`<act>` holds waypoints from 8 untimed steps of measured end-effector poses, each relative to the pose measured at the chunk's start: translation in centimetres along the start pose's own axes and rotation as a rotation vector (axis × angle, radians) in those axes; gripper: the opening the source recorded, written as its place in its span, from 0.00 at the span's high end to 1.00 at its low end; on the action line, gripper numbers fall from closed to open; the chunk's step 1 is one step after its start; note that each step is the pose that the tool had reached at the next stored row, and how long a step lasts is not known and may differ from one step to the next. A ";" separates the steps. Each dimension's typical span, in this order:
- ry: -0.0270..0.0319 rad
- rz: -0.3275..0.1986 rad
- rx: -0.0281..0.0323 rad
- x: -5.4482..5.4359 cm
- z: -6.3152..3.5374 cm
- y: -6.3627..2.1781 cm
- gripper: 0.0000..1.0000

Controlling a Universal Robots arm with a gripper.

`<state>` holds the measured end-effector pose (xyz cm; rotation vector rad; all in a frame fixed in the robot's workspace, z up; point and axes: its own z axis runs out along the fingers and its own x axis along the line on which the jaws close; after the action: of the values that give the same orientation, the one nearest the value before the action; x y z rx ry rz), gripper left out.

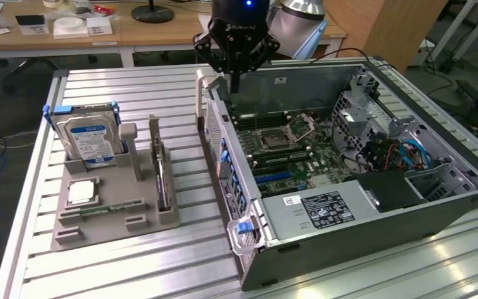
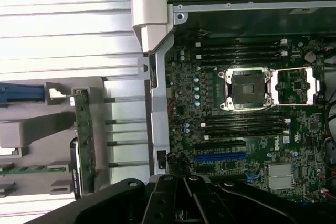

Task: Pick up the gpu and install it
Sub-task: 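Reach for the gpu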

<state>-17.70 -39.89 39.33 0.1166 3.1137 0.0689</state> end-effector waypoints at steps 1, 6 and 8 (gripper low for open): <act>0.0000 0.000 0.0000 0.1 0.00 -0.01 0.89; 0.0000 0.000 0.0000 0.6 -0.02 -0.05 0.89; 0.0000 0.000 0.0001 0.8 -0.03 -0.06 0.89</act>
<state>-18.53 -39.88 39.33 0.1165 3.1137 0.0688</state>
